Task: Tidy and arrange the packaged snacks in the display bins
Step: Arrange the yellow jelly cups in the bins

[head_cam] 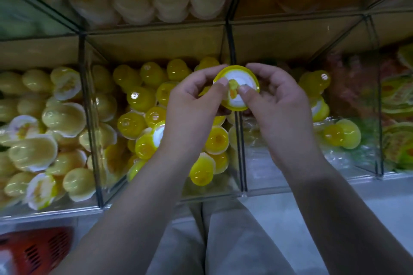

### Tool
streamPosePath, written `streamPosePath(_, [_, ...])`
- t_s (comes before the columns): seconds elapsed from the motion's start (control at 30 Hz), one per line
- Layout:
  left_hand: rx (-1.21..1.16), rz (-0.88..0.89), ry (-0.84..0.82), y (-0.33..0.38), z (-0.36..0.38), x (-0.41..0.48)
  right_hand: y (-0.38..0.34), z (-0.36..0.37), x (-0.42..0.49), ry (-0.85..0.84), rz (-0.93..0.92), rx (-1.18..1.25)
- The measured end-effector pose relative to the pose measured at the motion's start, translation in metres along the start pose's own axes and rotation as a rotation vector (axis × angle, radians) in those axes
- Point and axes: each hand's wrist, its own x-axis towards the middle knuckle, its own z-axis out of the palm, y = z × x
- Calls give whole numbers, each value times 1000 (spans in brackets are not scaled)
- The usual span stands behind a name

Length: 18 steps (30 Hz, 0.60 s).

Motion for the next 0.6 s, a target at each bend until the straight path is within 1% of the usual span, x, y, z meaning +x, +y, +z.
streamPosePath(0.1, [28,19,4,-1,-14,-3,0,12,-8,6,-3,-87])
streamPosePath(0.27, [112,-18,7,-12,-36,-5,17,29,-21,-2,0,-268])
streamPosePath(0.33, [168,-32,7,-22,-43,-5,26,35,-24,-25,-43,-424])
streamPosePath(0.43, [260,-55,-18,-37,-53,-3,35,41,-26,-40,-101,-732])
streamPosePath(0.53, [388,-61,-84,-47,-61,1,39,47,-31,-91,-121,-949])
streamPosePath(0.6, [437,-69,-98,-50,-64,5,41,51,-32,-117,-118,-1052])
